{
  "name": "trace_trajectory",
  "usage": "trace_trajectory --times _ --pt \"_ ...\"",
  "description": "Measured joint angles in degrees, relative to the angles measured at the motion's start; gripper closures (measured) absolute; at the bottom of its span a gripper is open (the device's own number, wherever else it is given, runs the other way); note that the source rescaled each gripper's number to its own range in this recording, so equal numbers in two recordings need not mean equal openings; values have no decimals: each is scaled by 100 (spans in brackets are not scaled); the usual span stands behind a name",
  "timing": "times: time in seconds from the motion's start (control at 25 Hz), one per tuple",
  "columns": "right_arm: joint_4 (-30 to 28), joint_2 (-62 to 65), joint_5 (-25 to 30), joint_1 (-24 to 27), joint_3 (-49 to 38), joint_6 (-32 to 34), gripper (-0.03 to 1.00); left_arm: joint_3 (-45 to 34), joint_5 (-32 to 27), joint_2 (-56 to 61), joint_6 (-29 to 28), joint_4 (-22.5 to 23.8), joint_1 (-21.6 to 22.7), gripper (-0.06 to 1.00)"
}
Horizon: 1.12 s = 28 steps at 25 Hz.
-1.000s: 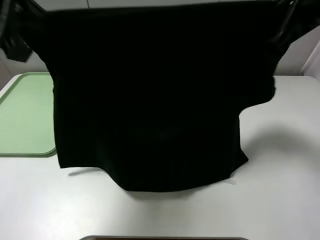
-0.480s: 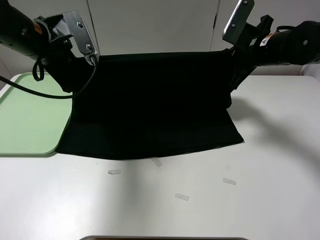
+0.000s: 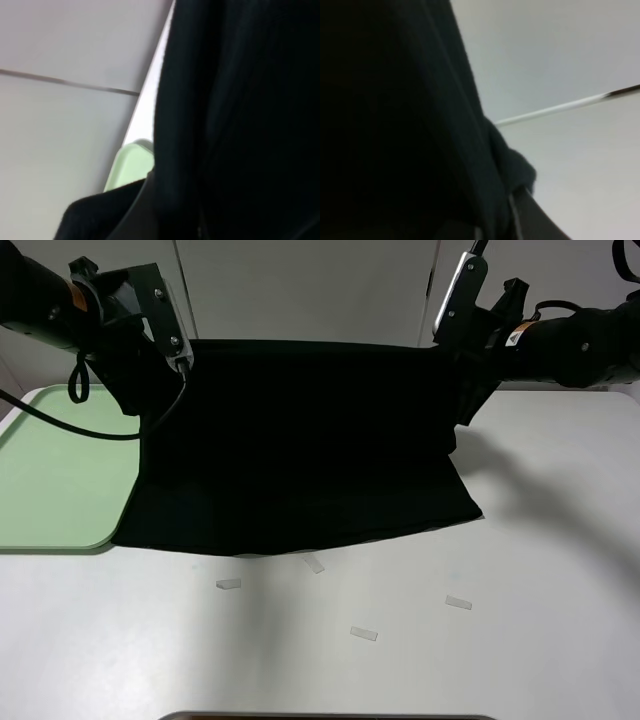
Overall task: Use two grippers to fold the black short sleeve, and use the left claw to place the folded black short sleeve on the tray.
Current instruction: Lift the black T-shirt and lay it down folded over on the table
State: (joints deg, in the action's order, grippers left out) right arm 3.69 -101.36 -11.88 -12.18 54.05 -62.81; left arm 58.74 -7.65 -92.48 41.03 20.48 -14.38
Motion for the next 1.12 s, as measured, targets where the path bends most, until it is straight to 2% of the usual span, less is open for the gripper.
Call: trace_trajectory --times 0.28,0.56,0.72,0.76,0.8,0.92,0.96,1.0,1.04,1.12 --pt "183 -46 1551 -48 17 -70 96 -503 -340 -2 907 -86 0 87" --pt "542 -226 2695 -65 17 -83 96 -1467 -264 -2 1894 -169 -18 87" --pt "766 -365 3439 -65 34 -83 94 -1685 -275 -2 2159 -180 -23 87" --pt "714 -396 3599 -57 34 -83 89 -1705 -430 -2 2181 -120 -9 85" --pt "714 -396 3599 -57 34 -83 89 -1712 -689 5 2198 -41 48 83" --pt "503 -441 3939 139 29 -66 54 -1780 -1362 5 2222 208 181 64" --pt "512 -441 3945 184 29 -61 35 -1787 -1409 5 2222 230 197 56" --pt "617 -441 3953 190 29 -37 11 -1787 -1434 5 2211 241 197 45" --pt "647 -441 3971 184 29 14 5 -1787 -1428 9 2173 241 197 36" --pt "653 -441 3975 184 29 109 0 -1787 -1325 9 2075 241 197 23"
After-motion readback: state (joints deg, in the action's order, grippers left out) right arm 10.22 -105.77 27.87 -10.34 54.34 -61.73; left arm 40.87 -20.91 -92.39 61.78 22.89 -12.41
